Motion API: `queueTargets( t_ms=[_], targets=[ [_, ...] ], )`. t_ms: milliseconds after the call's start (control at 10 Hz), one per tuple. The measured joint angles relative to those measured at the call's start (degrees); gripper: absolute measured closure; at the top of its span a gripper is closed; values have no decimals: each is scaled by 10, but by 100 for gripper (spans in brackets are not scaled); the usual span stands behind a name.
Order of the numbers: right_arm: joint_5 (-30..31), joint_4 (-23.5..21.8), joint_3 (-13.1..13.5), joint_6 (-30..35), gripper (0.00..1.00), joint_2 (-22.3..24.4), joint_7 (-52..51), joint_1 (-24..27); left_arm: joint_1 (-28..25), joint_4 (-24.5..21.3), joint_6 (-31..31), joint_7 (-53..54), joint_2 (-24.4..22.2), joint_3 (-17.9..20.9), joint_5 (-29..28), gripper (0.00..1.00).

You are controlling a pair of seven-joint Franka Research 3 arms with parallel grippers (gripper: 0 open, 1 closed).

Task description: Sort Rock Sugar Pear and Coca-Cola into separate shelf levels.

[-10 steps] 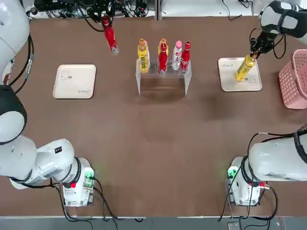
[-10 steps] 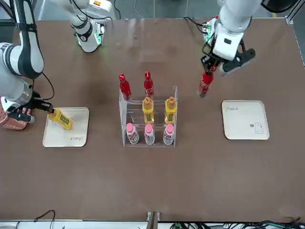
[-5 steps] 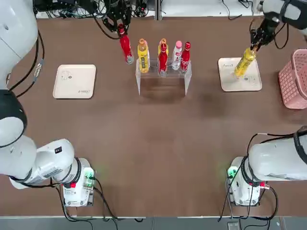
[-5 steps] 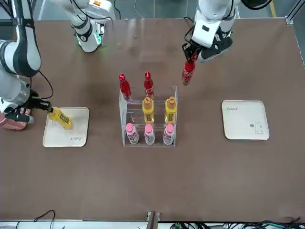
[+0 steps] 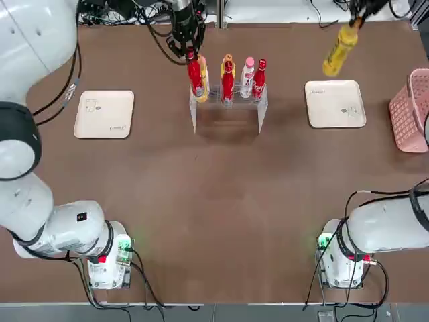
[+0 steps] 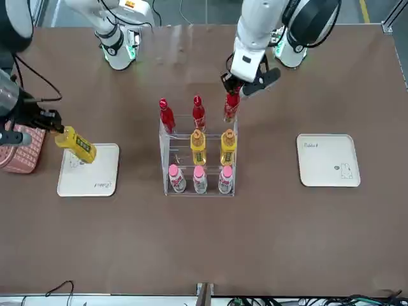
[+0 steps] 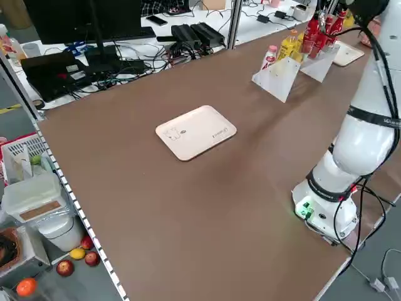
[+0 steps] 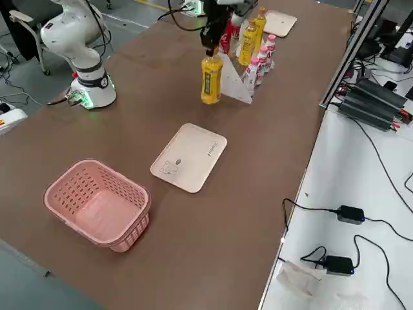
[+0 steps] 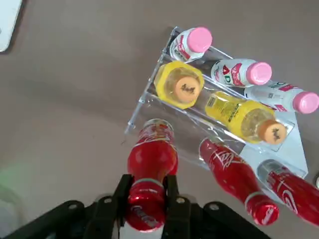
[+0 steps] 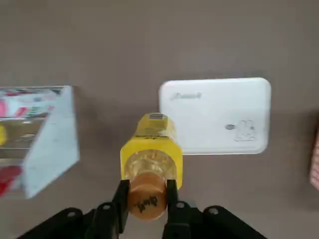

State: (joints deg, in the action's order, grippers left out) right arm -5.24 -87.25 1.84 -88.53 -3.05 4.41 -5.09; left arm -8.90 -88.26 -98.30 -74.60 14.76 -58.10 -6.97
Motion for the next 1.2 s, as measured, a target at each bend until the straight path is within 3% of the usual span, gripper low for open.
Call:
queueTargets(
  t_ms=[200, 700, 900, 1200],
  targets=[
    [-17, 66, -2, 23, 66, -20, 61, -59, 21, 13, 0, -21, 33, 0, -24, 67],
    [-18, 170, -2, 16, 66, -124, 200, -207, 24, 15, 0, -40, 65, 2, -59, 67],
    [-18, 190, -1, 16, 66, -153, 234, -239, 32, 15, 0, -44, 69, 2, -59, 67],
    [-18, 182, 0, 4, 66, -167, 255, -258, 42, 14, 0, -66, 85, 2, -96, 67]
  ],
)
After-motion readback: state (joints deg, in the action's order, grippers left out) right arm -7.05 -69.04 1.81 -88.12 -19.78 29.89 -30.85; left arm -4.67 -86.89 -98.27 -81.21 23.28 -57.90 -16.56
